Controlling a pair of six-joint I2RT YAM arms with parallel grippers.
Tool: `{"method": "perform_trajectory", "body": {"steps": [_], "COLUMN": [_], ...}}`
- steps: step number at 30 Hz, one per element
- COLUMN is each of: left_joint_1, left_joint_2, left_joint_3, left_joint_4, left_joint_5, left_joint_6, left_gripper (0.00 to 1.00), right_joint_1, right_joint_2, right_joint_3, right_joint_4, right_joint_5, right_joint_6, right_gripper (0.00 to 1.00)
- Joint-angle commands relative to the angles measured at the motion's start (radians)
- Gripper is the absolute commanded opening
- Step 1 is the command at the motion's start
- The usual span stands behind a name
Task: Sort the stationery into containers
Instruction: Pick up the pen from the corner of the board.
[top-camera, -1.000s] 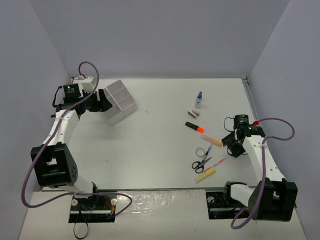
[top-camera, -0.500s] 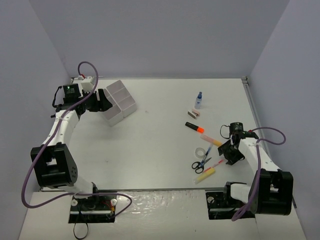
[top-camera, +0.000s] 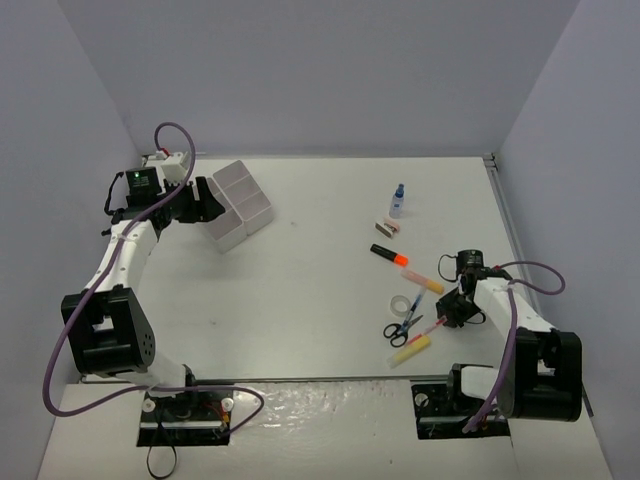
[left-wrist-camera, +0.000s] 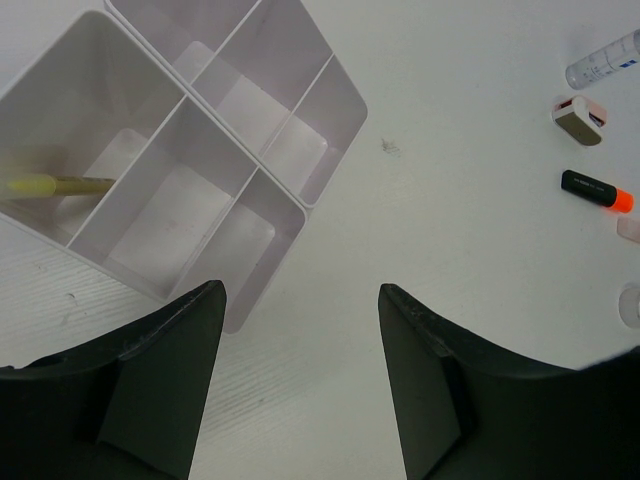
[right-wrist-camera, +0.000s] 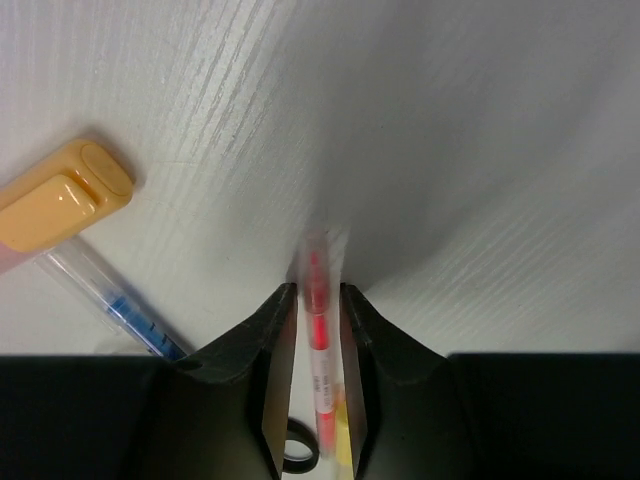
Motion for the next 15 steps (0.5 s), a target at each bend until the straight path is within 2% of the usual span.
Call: {"method": "perform_trajectory", "body": {"steps": [1, 5, 13, 15], "left_joint_1": [-0.006, -0.006, -0.006, -0.006], "left_joint_2": [-0.037, -0.04, -0.041, -0.041], "left_joint_3": [0.053, 0.053, 0.05, 0.054], "left_joint_4": [0.061, 0.056, 0.049, 0.048], "left_joint_5": [0.016, 0.016, 0.023, 0.024], "left_joint_6": [-0.014, -0.009, -0.01, -0.012], "left_gripper": [0.59, 0.59, 0.59, 0.59], "right_joint_1": [0.005, 0.0, -0.001, 0.001], "right_joint_2": [0.02, 0.004, -0.104, -0.15], "right_joint_3": [-0.048, -0.046, 0.012, 0.048], "right_joint_4": [0.047, 0.07, 0.07, 0.061], "right_joint_5": [0.011, -0.015, -0.015, -0.014], "right_joint_6": [0.038, 0.039, 0.006, -0.049], "right_gripper": [0.08, 0.0, 0.0, 0.0]}}
